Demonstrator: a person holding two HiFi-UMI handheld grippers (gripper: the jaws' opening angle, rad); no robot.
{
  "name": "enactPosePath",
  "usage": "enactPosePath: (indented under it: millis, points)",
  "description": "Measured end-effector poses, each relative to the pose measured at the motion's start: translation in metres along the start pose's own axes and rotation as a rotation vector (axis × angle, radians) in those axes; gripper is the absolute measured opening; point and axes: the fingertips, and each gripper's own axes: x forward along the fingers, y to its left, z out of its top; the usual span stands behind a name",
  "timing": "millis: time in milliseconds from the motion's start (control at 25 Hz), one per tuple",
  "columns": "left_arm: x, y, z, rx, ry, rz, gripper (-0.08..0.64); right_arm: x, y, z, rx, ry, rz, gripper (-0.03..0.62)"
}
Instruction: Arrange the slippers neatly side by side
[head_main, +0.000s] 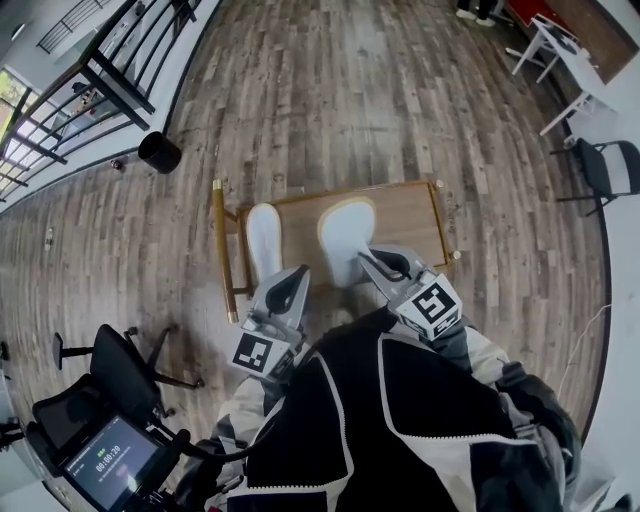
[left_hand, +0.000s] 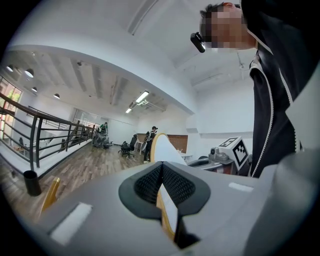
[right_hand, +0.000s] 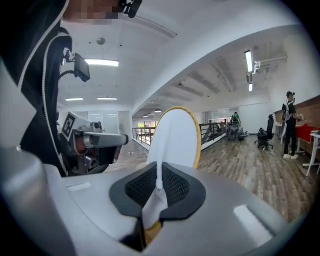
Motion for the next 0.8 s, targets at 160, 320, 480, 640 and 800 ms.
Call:
enactPosePath:
  millis: [160, 320, 480, 640, 800]
  points:
    - [-0.004, 0.007, -0.004, -0.003, 0.015, 0.03, 0.02, 0.048, -0.008, -0.018, 0.03, 0.037, 0.04, 0.028]
    - [-0.015, 0.014, -0.012, -0.007, 0.027, 0.069, 0.019, 0.101, -0.009, -0.051, 0.095, 0.13, 0.064, 0.028]
    - [-0.022, 0.025, -0.021, -0.007, 0.078, 0.133, 0.02, 0.15, -0.022, -0.089, 0.169, 0.215, 0.049, 0.028]
    - [-0.028, 0.033, -0.02, -0.002, 0.079, 0.171, 0.02, 0.189, -0.031, -0.137, 0.217, 0.33, 0.028, 0.028]
    - [-0.036, 0.038, -0.028, -0.019, 0.099, 0.216, 0.02, 0.208, -0.041, -0.18, 0.236, 0.441, -0.018, 0.029]
